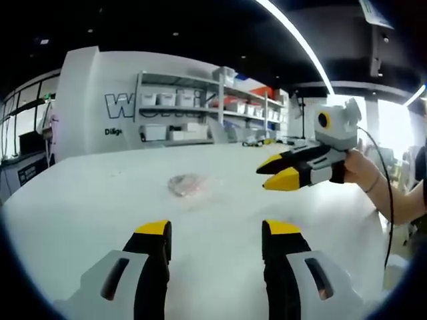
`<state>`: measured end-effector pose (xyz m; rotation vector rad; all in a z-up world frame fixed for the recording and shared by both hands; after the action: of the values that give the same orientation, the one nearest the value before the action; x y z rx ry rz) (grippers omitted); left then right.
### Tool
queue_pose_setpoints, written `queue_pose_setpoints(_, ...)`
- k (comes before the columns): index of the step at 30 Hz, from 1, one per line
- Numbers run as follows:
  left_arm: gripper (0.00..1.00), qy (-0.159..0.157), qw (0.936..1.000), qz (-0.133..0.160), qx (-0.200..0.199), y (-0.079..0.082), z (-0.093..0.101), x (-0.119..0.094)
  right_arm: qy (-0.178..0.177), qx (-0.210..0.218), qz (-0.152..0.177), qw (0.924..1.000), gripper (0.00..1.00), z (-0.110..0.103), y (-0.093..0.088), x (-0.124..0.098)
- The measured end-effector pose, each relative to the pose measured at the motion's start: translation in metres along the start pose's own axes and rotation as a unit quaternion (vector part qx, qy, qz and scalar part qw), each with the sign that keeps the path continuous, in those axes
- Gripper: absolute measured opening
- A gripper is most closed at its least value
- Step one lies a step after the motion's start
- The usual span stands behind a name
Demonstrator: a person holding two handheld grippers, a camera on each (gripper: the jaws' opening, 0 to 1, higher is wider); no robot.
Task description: Open the resealable bag by pulling the two sides of the seal apart until the entire bag opening is separated and visibly accessible.
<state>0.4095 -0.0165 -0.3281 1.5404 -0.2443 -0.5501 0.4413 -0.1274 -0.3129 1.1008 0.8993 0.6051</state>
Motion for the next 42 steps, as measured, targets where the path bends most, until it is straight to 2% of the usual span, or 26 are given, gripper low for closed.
queue_pose_setpoints(17,0.6,0.0,0.9999,0.011,-0.005,-0.001,0.003,-0.008,-0.019,0.018,0.015,0.9995,0.3,-0.012,-0.016,-0.023)
queue_pose_setpoints(21,0.64,0.002,0.9997,0.02,-0.011,-0.002,0.002,-0.011,-0.024,0.024,0.017,0.9993,0.34,-0.013,-0.02,-0.028)
queue_pose_setpoints(26,0.65,0.007,0.9997,0.018,-0.015,-0.004,0.0,-0.013,-0.031,0.035,0.025,0.9986,0.34,-0.015,-0.022,-0.034)
queue_pose_setpoints(30,0.65,0.007,0.9996,0.024,-0.015,-0.001,0.0,-0.016,-0.034,0.035,0.024,0.9985,0.34,-0.016,-0.023,-0.036)
queue_pose_setpoints(42,0.66,0.0,0.9994,0.035,-0.004,0.003,0.005,-0.028,-0.045,0.038,0.017,0.9981,0.44,-0.02,-0.033,-0.05)
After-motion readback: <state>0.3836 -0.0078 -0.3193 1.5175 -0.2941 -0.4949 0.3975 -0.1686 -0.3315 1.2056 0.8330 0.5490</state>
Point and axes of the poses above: the point that each gripper's makers call its tool centre point, and the gripper's own axes: x roughly forward along the fingers, z roughly to its right, y roughly out of its top, the point moved 1 cm from there along -x, roughly backward along the fingers
